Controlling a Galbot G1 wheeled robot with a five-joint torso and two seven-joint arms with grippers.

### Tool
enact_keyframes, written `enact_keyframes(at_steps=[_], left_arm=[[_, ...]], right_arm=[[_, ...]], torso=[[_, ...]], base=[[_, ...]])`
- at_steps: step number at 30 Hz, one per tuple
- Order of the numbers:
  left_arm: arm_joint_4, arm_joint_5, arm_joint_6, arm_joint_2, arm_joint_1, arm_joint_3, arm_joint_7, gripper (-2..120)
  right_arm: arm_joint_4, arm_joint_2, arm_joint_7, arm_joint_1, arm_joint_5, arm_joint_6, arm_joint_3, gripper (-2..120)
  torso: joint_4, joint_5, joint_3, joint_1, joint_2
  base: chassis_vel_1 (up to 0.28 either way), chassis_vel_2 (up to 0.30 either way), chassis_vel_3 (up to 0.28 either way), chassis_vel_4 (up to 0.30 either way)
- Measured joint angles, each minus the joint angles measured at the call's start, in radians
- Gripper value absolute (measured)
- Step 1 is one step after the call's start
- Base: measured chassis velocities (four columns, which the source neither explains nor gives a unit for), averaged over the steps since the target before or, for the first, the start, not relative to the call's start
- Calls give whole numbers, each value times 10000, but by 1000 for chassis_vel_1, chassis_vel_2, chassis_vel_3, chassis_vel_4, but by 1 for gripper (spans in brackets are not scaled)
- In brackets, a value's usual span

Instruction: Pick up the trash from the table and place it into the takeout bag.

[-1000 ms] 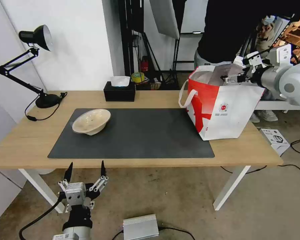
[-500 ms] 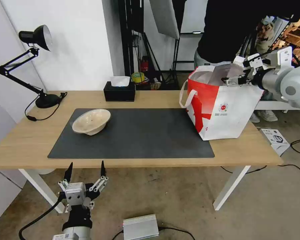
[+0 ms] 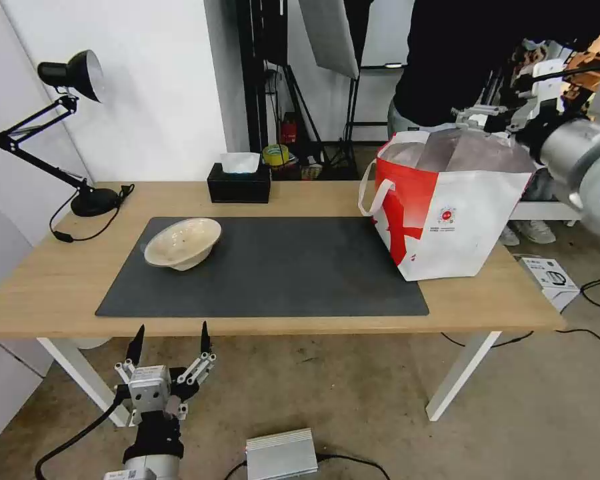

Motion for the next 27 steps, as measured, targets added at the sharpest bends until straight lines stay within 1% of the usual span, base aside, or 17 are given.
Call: enact_keyframes(at_steps=[1, 2, 6, 7, 9, 10, 12, 13, 15, 16, 17, 18, 20, 21, 24, 26, 27], left_arm=[[-22, 0, 0, -1, 4, -7, 0, 100], [-22, 0, 0, -1, 4, -7, 0, 100], [-94, -2, -16, -16, 40, -14, -1, 100], [-94, -2, -16, -16, 40, -14, -1, 100], [-122, -2, -23, -39, 54, -11, -3, 100], [-134, -1, -26, -54, 59, -7, -3, 100], [-136, 0, -27, -65, 59, -6, -3, 100], [-136, 1, -28, -75, 54, -5, -3, 100], [-129, 2, -30, -134, 33, -28, -4, 100], [-129, 2, -30, -134, 33, -28, -4, 100], [-117, 4, -32, -161, 25, -45, -8, 100], [-117, 4, -35, -168, 25, -45, -9, 100], [-148, 27, -51, -181, 56, -46, -14, 100], [-148, 27, -51, -181, 56, -46, -14, 100], [-204, 52, -85, -195, 88, -55, -20, 100], [-216, 58, -95, -197, 93, -54, -21, 100], [-216, 58, -95, -197, 93, -54, -21, 100]], right_arm=[[375, -67, 226, -288, -170, 291, 152, 100], [375, -67, 226, -288, -170, 291, 152, 100], [1627, -108, 766, -1919, -948, 1179, 1145, 100], [1627, -108, 766, -1919, -948, 1179, 1145, 100], [2162, 19, 853, -3126, -1483, 1646, 1776, 100], [2360, 108, 940, -3526, -1673, 1815, 1935, 100], [2440, 152, 1009, -3667, -1748, 1886, 1980, 100], [2601, 266, 1189, -3930, -1915, 2045, 2045, 100], [2961, 759, 1654, -4554, -2474, 2420, 2119, 100], [2961, 759, 1654, -4554, -2474, 2420, 2119, 100], [3136, 1021, 1769, -4970, -2792, 2558, 2307, 100], [3244, 1163, 1795, -5277, -2969, 2633, 2467, 100], [3548, 1596, 1829, -6439, -3541, 2905, 3173, 100], [3548, 1596, 1829, -6439, -3541, 2905, 3173, 100], [3980, 2219, 1841, -7995, -4254, 3143, 3939, 100], [4297, 2673, 1857, -8870, -4713, 3219, 4287, 100], [4297, 2673, 1857, -8870, -4713, 3219, 4287, 100]], torso=[[0, 0, 0, 0, 0], [0, 0, 0, 0, 0], [1, -1, -1, -1, 0], [1, -1, -1, -1, 0], [-2, 1, 0, 0, 0], [-3, 3, -1, 0, 0], [-3, 3, -1, 0, 0], [-3, 1, -1, -1, 0], [1, 0, 0, -1, 0], [1, 0, 0, -1, 0], [5, -1, 1, 0, 0], [3, 0, 0, 0, 0], [0, 0, 0, -1, 0], [0, 0, 0, -1, 0], [-3, 2, 0, -1, -1], [0, 0, 0, -1, -1], [0, 0, 0, -1, -1]], base=[[0, 0, 0, 0], [0, 0, 0, 0], [0, 0, 0, 0], [0, 0, 0, 0], [0, 0, 0, 0], [0, 0, 0, 0], [0, 0, 0, 0], [0, 0, 0, 0], [0, 0, 0, 0], [0, 0, 0, 0], [0, 0, 0, 0], [0, 0, 0, 0], [0, 0, 0, 0], [0, 0, 0, 0], [0, 0, 0, 0], [0, 0, 0, 0], [0, 0, 0, 0]])
